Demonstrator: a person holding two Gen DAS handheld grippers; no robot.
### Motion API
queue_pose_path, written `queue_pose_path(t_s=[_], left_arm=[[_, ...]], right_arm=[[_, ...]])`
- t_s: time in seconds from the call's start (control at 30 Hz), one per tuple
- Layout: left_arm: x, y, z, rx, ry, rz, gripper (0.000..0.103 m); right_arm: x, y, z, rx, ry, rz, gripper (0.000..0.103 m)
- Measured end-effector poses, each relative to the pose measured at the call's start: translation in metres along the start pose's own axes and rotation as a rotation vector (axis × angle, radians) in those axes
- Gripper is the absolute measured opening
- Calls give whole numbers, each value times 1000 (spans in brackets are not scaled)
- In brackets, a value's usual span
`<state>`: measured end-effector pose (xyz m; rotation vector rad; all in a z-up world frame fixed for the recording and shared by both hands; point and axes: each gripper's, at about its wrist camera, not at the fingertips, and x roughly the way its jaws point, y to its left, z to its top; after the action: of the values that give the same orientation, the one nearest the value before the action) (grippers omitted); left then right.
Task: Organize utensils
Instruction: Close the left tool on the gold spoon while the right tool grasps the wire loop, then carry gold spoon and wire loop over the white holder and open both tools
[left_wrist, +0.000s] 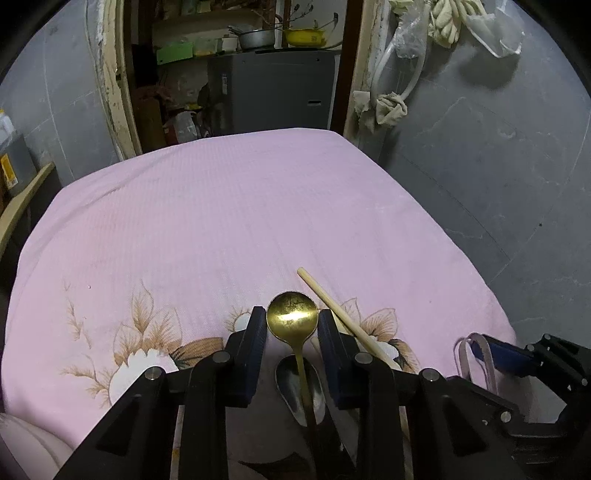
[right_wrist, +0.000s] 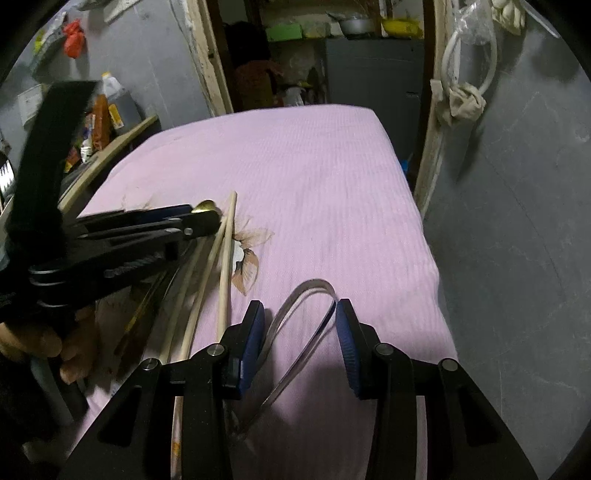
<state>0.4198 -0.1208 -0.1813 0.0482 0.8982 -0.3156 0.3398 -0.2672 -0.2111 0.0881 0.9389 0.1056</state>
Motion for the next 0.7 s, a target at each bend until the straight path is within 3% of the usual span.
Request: queue_pose_path(t_s=[0.1,0.17,0.27,0.47,0.7], left_arm=[[-6,15,-5,-103,-9,-67,27],[-17,26,-13,-194,-34,-104,27],[-37,33,-22,-237,-82,-100,27],[-78,34,-33,-231,-156,-94,27],[-112,35,-42,-169,-189,-118,27]], right_arm=[[1,2,4,3,31,-26,36],[1,3,6,18,42,-38,30],[-5,-1,3,98,35,2,22],[-48,-7,-6,200,-90,80,22],[-93,4,-20,199,-180,70,22]])
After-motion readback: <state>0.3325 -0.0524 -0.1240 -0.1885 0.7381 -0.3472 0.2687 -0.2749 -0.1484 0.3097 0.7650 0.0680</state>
